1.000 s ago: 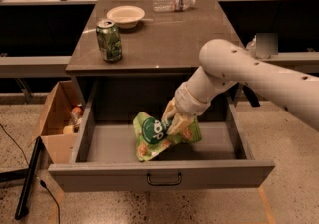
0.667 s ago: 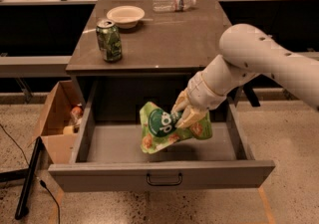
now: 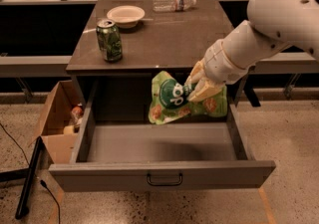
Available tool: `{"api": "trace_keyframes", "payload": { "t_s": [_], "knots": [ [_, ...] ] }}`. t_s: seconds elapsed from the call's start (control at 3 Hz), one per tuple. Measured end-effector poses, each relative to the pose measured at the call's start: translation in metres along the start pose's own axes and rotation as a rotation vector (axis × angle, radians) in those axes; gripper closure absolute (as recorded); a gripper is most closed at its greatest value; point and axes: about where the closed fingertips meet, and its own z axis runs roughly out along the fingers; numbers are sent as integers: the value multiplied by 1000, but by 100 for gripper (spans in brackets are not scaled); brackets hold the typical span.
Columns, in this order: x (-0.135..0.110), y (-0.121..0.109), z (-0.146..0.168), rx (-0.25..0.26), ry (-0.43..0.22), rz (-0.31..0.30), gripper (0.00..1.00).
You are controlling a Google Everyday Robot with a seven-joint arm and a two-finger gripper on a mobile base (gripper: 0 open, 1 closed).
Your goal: Pick green rice chip bag from top drawer and place on counter
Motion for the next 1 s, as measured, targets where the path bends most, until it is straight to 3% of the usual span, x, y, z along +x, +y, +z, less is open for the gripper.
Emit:
{"api": "trace_keyframes", "payload": {
  "t_s": [0.33,1.0],
  "knots": [
    [5,-26,-27,49,41,8,100],
    [20,-117,-66,130,78,-49,100]
  ]
}}
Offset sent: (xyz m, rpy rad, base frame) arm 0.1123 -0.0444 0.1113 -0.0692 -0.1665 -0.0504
